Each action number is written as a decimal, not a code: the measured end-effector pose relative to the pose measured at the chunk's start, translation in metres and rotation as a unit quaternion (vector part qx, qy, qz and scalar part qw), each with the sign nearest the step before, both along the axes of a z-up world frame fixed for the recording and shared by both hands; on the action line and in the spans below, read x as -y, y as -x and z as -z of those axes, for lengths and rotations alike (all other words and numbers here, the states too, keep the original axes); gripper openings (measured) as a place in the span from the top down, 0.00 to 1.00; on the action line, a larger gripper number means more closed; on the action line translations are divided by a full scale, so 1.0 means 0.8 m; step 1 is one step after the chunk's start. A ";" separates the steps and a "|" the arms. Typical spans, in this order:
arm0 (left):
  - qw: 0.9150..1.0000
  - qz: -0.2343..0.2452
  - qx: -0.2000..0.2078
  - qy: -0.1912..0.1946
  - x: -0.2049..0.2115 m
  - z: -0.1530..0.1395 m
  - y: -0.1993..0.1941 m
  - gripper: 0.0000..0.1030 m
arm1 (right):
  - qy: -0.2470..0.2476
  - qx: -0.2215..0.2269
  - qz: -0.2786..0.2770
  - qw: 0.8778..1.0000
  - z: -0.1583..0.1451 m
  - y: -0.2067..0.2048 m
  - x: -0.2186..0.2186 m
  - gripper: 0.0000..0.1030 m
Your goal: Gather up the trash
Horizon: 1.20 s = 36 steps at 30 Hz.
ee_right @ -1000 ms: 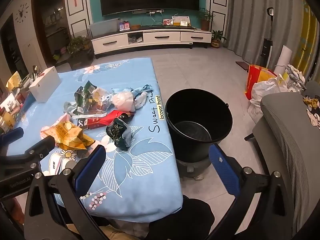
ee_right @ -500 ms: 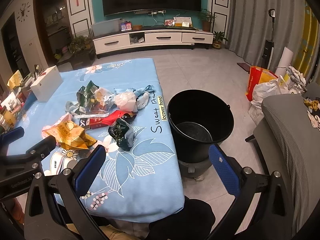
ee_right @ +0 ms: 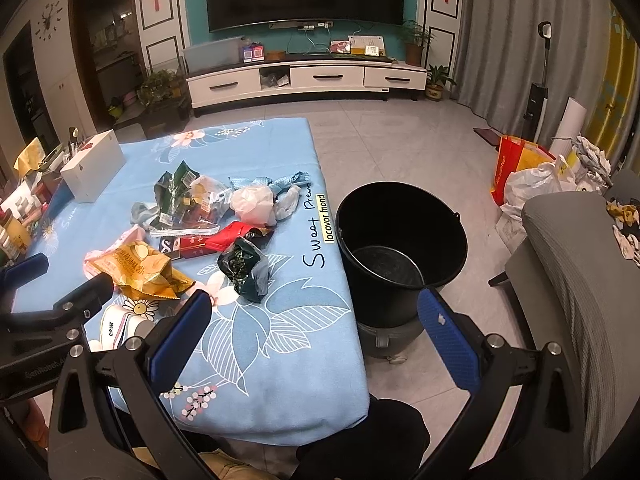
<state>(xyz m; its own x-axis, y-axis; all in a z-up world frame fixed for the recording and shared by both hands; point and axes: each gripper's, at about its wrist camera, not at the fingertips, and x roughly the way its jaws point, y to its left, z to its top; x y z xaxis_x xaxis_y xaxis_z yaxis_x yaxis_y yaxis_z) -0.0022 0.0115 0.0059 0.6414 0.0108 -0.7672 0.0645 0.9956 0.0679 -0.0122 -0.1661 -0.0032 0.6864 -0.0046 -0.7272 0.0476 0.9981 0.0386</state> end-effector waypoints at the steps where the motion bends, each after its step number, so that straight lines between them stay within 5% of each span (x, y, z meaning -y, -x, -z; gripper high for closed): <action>1: 1.000 0.000 0.000 0.000 -0.001 -0.001 0.000 0.03 | 0.000 0.000 0.000 1.000 0.000 0.000 -0.001 0.02; 36: 1.000 -0.001 -0.012 0.003 0.005 0.017 -0.004 0.03 | 0.001 -0.003 0.000 1.000 0.001 0.000 -0.002 0.02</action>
<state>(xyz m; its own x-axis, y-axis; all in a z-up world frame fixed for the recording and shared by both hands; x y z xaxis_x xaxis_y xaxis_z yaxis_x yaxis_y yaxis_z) 0.0008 0.0076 -0.0080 0.6226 0.0079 -0.7825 0.0635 0.9961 0.0606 -0.0119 -0.1648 -0.0040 0.6815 -0.0060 -0.7318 0.0469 0.9983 0.0355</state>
